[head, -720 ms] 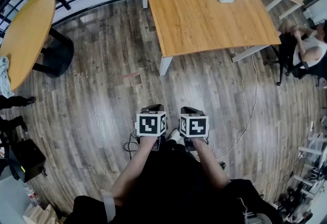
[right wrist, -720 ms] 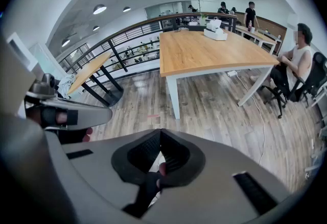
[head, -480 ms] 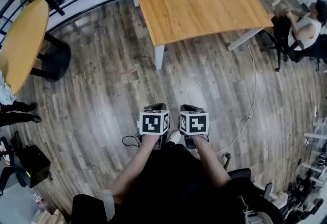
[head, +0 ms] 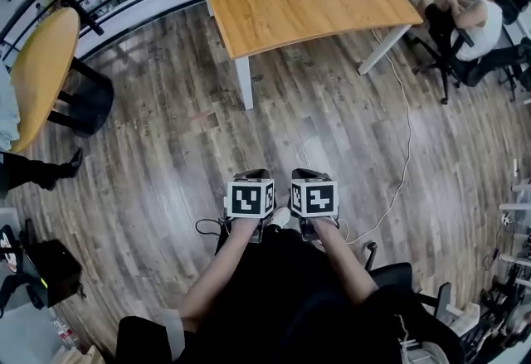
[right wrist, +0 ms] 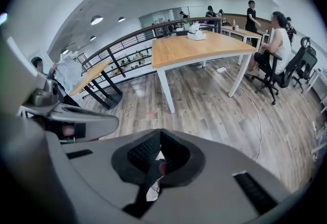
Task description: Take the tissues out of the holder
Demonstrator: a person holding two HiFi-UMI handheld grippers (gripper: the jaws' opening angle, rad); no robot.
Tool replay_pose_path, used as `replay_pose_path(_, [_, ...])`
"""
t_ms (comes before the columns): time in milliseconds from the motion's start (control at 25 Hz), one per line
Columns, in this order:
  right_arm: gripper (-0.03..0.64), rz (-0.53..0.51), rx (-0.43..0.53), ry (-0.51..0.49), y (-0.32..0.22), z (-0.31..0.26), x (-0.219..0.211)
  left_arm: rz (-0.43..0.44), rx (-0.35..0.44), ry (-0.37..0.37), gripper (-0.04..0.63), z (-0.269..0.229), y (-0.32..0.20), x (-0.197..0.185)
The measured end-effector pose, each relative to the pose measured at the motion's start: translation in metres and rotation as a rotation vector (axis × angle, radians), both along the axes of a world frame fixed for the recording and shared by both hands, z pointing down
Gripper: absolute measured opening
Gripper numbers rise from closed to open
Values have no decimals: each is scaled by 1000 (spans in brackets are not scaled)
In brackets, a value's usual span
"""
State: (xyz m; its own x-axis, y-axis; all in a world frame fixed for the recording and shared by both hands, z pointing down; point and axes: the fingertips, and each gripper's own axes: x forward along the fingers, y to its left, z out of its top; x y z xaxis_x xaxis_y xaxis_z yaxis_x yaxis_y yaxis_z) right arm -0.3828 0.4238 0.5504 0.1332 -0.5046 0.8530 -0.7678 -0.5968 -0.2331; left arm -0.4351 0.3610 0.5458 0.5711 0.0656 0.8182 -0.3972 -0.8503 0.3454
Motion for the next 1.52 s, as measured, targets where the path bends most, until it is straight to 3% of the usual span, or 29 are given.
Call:
replay_pose_path(240, [11, 2, 34, 30, 23, -4, 3, 20, 15, 24, 8, 0, 27, 5])
replay_pose_path(560, [12, 6, 52, 30, 38, -7, -1, 25, 41, 4, 8, -3, 39, -1])
replay_pose_path(1520, [14, -33, 97, 32, 27, -13, 8, 53, 52, -10, 8, -5, 42, 11])
